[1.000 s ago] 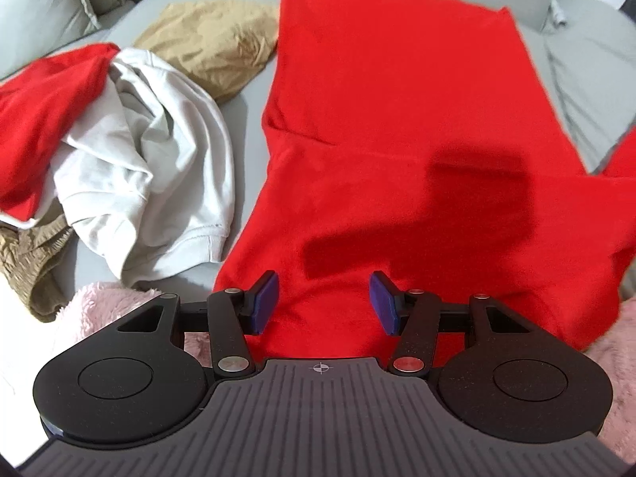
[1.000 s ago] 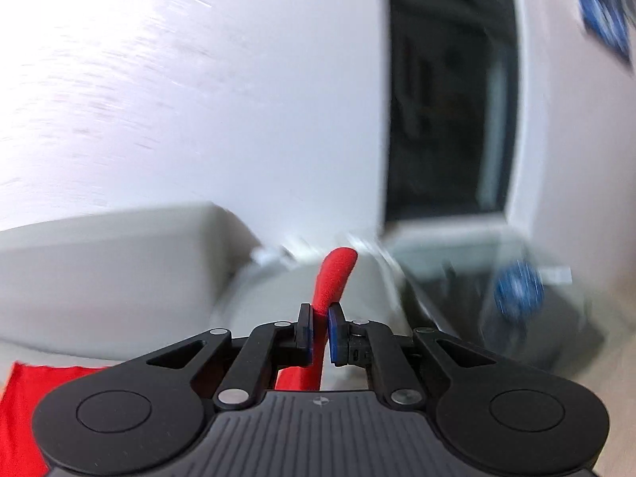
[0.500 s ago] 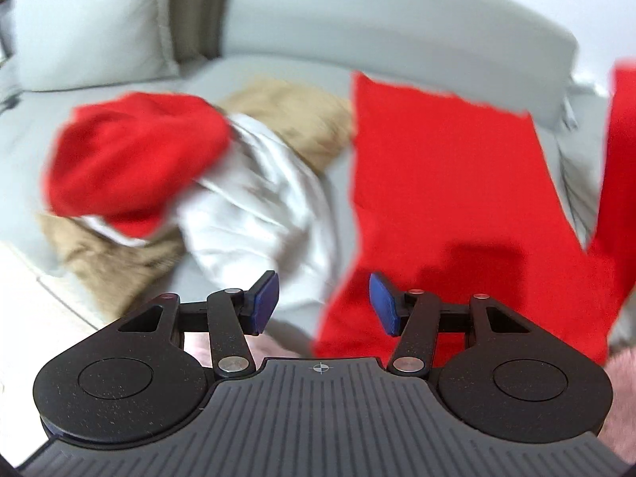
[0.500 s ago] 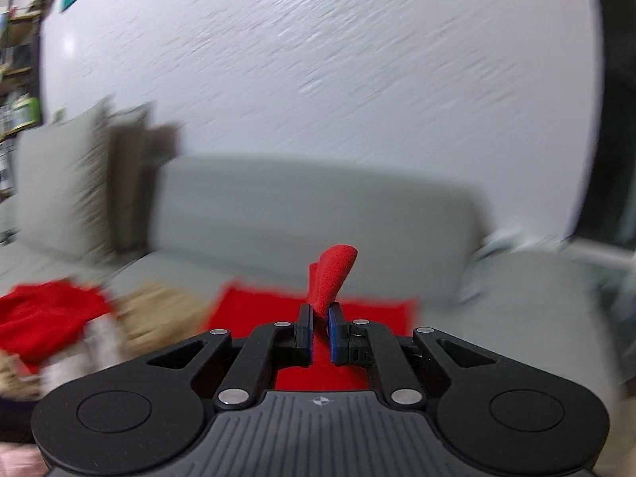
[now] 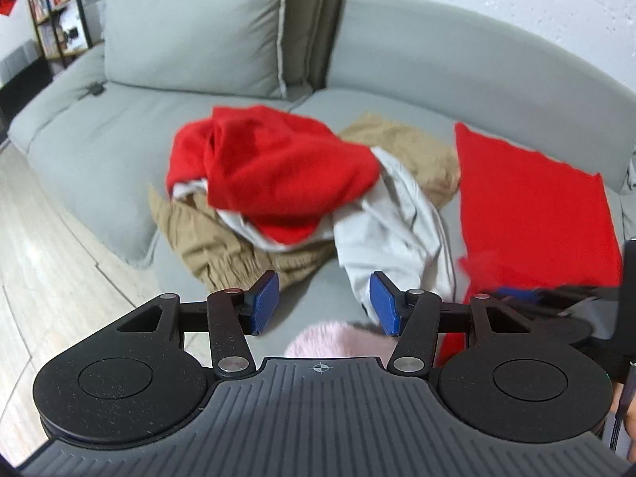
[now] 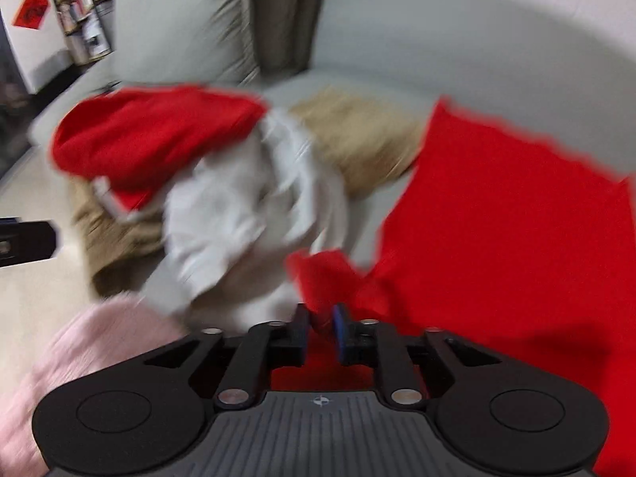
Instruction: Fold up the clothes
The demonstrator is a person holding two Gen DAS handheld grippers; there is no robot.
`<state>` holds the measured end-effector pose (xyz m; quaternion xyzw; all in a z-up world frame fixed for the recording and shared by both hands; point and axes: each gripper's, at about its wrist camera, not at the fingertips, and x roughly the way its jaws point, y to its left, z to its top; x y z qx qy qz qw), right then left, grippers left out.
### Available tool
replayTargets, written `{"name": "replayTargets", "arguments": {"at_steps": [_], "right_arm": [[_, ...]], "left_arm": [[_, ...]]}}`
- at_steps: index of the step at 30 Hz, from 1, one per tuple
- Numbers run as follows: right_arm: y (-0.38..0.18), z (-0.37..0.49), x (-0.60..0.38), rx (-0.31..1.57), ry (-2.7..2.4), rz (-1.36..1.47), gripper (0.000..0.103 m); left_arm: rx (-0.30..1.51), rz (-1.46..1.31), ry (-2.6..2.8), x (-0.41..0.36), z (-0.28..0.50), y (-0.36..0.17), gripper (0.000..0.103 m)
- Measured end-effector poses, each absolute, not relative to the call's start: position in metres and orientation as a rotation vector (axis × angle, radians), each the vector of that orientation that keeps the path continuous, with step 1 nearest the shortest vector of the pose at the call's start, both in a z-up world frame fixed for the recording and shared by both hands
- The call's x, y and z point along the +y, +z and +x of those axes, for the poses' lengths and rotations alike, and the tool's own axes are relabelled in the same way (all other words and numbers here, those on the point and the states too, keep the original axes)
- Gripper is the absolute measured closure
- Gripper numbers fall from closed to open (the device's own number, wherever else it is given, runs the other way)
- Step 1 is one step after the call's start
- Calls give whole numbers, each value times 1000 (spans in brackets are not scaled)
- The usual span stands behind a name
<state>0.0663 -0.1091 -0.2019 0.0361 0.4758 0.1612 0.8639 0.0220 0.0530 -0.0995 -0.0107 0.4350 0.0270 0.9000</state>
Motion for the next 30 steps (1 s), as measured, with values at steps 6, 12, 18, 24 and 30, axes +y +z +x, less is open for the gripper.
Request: {"name": "replayTargets", "arguments": {"at_steps": [6,12,18,24,30], "right_arm": [[-165,20,-176,940,350,177,56],[-162,-31,-298,991,82,286,58],[-178,-50,-369,1013,-162,296,73],[-195,-31,-386,979,-180,310,77],[-231,-13,-377,1146,-180,152,83]], "left_arm": [[929,29,-31,27,21,-110,46],[1013,129,-216,-27,22,-133,46],[1047,195,-304,-77,34,-152,47],[1061,174,-292,-105,65,-178,61],[1124,203,-276,-104,76,-222,64]]}}
